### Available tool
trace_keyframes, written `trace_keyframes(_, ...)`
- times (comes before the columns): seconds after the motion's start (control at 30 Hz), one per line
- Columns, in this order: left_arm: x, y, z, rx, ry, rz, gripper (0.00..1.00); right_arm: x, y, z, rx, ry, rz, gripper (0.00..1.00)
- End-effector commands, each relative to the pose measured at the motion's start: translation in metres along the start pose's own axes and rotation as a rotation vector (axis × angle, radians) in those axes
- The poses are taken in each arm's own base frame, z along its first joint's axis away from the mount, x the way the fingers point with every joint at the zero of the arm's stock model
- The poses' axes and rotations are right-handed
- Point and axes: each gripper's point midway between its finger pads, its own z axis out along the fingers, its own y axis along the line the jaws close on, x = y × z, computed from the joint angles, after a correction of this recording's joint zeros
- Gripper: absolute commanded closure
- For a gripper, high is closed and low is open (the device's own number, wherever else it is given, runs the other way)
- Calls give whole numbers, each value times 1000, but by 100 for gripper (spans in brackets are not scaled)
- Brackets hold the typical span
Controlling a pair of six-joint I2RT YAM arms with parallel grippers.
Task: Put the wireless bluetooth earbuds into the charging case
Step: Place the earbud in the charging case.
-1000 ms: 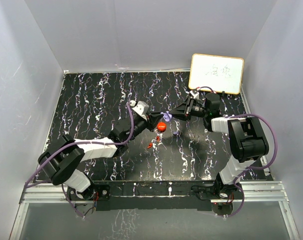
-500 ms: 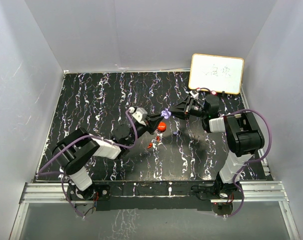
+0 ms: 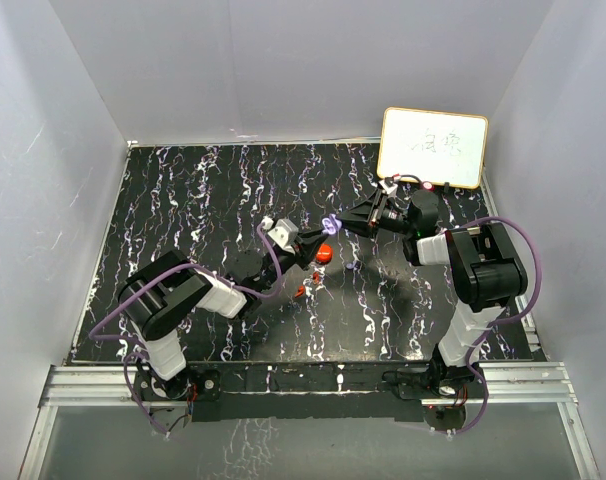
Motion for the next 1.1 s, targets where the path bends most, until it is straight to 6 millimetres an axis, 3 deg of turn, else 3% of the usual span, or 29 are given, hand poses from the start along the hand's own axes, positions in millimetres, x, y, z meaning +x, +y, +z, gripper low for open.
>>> trace_keyframes(0.0,-78,-6,9,28,-271,53,100,3,6,1,-28,-1,-50,100)
trace_keyframes(0.33,-96,-9,15,41,-317,67,100,5,8,3,-30,6,-54,100)
trace_keyframes(1.07,-89,-7,18,38,-304,66,100,7,18,8,-56,18,-63,100)
